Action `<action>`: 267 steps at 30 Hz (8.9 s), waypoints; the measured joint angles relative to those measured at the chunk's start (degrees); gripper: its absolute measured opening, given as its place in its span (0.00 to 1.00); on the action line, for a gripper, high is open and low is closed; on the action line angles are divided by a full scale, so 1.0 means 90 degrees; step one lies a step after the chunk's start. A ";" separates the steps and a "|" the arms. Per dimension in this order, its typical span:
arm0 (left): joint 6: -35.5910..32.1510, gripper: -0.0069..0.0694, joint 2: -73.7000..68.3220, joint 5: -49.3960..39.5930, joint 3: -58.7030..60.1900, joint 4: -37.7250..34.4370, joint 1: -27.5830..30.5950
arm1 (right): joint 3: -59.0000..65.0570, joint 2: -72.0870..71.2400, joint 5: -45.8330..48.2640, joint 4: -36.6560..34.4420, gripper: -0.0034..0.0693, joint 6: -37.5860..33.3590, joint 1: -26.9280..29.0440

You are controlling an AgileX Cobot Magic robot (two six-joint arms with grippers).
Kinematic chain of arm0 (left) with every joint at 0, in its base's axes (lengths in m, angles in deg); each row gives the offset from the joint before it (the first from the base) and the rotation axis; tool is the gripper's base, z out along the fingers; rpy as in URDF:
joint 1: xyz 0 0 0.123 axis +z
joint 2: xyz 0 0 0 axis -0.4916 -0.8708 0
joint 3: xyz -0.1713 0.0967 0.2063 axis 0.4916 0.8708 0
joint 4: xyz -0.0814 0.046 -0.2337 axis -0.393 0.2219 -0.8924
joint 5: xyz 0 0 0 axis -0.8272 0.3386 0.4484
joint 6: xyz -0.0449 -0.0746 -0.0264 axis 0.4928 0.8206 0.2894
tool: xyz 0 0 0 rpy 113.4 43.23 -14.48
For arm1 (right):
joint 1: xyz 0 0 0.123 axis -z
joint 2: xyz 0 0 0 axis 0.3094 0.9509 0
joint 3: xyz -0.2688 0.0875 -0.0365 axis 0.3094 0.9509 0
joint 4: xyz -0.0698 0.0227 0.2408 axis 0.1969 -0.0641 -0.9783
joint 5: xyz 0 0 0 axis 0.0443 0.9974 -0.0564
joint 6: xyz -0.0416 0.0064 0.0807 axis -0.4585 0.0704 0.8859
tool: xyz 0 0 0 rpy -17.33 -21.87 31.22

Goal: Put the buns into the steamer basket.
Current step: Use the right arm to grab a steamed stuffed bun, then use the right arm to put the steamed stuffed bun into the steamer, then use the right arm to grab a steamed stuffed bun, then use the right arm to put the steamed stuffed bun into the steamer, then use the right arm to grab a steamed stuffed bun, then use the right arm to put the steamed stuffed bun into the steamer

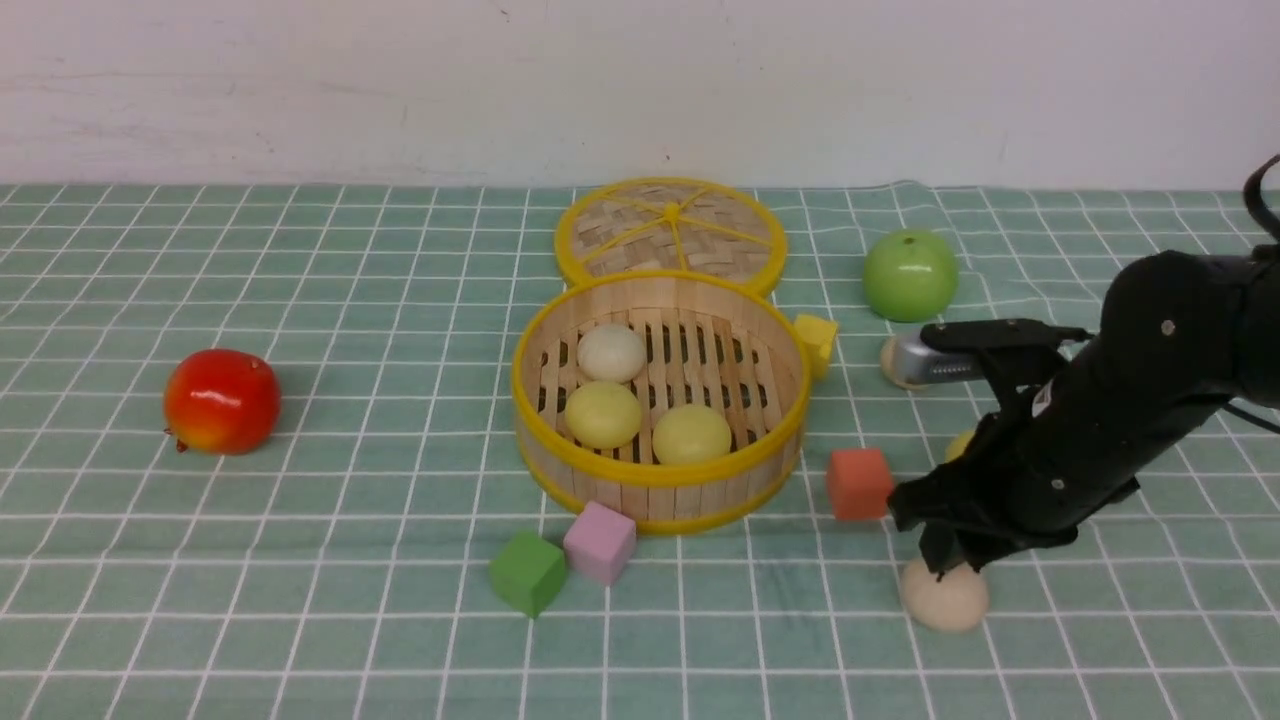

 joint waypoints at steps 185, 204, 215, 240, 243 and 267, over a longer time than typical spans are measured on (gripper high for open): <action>0.0000 0.40 0.0000 0.0000 0.0014 0.0000 0.0000 | -0.4484 0.1489 0.3004 0.1420 0.63 0.1237 0.0631; 0.0000 0.40 0.0000 0.0000 0.0014 0.0006 0.0000 | -0.2589 0.1408 0.0684 0.1367 0.49 0.1499 0.0941; 0.0000 0.40 0.0000 0.0000 0.0014 0.0006 0.0000 | -0.2548 0.1799 0.0511 0.1108 0.41 0.1492 0.0968; 0.0000 0.40 0.0000 0.0000 0.0014 0.0006 0.0000 | -0.3961 0.1493 0.0320 -0.1683 0.05 -0.0447 0.0155; 0.0000 0.40 0.0000 0.0000 0.0014 0.0006 0.0000 | -0.4198 0.1822 0.0182 -0.1790 0.05 -0.0484 -0.0033; 0.0000 0.40 0.0000 0.0000 0.0014 0.0006 0.0000 | -0.4314 0.2200 0.0376 -0.1635 0.49 -0.0792 -0.0071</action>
